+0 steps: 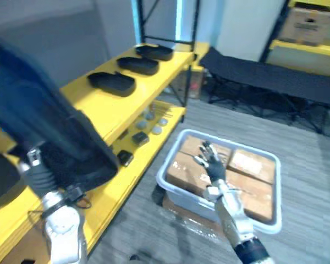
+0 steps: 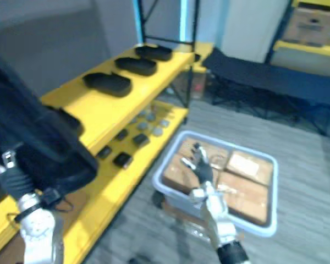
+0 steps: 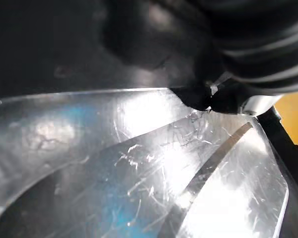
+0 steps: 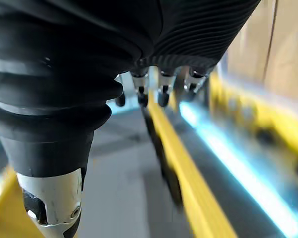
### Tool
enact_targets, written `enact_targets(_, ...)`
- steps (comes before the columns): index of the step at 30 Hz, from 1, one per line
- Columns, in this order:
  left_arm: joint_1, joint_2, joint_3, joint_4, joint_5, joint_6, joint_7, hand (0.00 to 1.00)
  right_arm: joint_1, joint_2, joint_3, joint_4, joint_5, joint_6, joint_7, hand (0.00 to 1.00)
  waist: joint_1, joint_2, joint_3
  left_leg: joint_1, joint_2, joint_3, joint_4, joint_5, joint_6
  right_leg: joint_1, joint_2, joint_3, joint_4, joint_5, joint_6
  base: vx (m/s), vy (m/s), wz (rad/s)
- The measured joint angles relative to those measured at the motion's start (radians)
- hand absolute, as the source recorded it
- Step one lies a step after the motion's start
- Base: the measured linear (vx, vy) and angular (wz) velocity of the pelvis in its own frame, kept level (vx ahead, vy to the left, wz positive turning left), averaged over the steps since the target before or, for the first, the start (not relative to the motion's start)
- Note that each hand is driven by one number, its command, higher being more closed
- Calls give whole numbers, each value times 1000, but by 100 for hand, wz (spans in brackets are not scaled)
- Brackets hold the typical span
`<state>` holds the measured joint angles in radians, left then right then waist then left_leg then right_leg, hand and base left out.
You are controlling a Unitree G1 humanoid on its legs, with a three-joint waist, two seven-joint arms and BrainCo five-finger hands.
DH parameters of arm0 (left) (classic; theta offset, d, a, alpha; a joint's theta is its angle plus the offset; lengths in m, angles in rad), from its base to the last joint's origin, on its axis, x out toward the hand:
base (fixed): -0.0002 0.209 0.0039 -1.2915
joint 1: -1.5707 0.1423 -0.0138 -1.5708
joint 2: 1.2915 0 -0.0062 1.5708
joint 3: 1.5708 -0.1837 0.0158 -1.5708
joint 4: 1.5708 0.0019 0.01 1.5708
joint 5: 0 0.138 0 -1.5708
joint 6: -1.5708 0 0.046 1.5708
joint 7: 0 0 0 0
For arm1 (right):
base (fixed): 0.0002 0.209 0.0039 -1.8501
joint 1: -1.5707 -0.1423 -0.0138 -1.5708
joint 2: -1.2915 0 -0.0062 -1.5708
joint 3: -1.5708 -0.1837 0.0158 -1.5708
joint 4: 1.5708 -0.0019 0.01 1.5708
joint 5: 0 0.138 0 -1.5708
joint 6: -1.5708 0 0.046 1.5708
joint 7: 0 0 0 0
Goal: Walk over and take plastic housings, then place them on the shelf
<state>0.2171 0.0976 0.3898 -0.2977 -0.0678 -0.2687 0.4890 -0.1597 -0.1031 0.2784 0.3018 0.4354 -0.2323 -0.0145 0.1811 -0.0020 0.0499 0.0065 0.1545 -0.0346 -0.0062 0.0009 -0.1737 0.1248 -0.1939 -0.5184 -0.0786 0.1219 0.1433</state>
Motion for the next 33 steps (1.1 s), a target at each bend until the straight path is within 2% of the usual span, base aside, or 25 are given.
enact_targets(5,101,-34,137,-36,-4,-7,19,100,-64,44,83,76,-20,7,14,0,77,-7,-3,-29,-35,-108,15,-4,5,58,-17,-109,0,-39,16,26,0,64)
enact_targets(6,115,-49,152,-39,-4,-16,19,100,-65,52,92,83,-20,10,13,0,91,-13,-7,-31,-38,-127,15,-4,5,70,-17,-122,0,-42,19,14,-19,57)
enact_targets(7,150,-75,176,-55,-12,-21,17,100,-72,64,110,107,-22,12,12,0,111,-7,-3,-40,-46,-153,18,-3,4,82,-17,-150,0,-52,25,5,-18,57)
enact_targets(10,205,-125,228,-71,-50,-40,9,100,-80,78,134,129,-39,13,-8,0,146,-9,-1,-46,-48,-182,19,-2,1,94,-12,-176,0,-65,20,-5,-25,34)
enact_targets(16,225,-155,268,-73,-93,-85,-13,100,-81,72,140,129,-48,16,-29,0,146,-26,27,-47,-48,-200,33,-10,-1,102,-16,-194,31,-92,20,-2,-21,9)
enact_targets(19,232,-155,260,-76,-93,-94,-36,100,-75,59,137,124,-49,25,-27,0,130,-37,35,-82,-51,-191,60,-23,4,86,-19,-199,39,-94,18,14,-1,4)
enact_targets(23,203,-141,203,-97,-91,-94,-83,100,-5,19,73,83,-61,25,-34,0,95,-45,53,-150,-71,-149,92,-7,35,116,-42,-302,55,-93,21,69,25,72)
enact_targets(24,197,-137,188,-101,-93,-93,-98,100,8,9,50,84,-62,25,-46,0,95,-40,72,-147,-81,-149,84,9,29,134,-55,-331,73,-93,21,88,94,83)
enact_targets(27,200,-137,173,-104,-116,-93,-135,100,22,10,12,80,-87,24,-65,0,95,-50,84,-147,-116,-189,42,52,42,133,-87,-336,111,-92,21,122,98,65)
enact_targets(31,217,-137,135,-103,-123,-93,-148,100,31,21,-26,66,-96,22,-49,0,104,-54,92,-147,-126,-189,47,56,45,140,-100,-325,142,-92,21,59,38,24)
enact_targets(33,219,-137,113,-97,-121,-93,-146,100,32,17,-40,62,-97,20,-46,0,103,-45,98,-147,-125,-191,51,57,44,142,-98,-307,145,-92,21,4,19,6)
